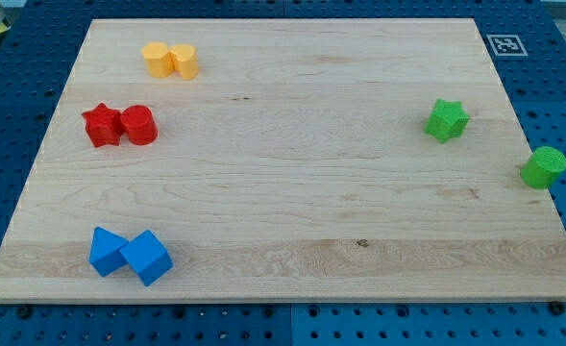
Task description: Slide the green circle to the green star
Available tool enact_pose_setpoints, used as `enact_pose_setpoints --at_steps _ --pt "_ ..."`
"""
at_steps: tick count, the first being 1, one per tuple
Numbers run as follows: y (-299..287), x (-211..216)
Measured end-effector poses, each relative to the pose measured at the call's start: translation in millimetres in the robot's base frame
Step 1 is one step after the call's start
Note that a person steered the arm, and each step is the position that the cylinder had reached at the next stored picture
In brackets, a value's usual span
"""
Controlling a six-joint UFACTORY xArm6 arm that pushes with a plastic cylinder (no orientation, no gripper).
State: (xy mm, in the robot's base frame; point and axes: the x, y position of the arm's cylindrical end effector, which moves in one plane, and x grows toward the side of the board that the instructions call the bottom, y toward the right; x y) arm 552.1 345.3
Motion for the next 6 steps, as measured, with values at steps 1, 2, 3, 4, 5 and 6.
enact_pose_setpoints --at_steps 1,2,3,4,5,6 --pt "0 -41" --pt "-45 -51" --pt "-94 -73" --pt "-74 -57" --pt "-21 -27" --pt "-1 -42"
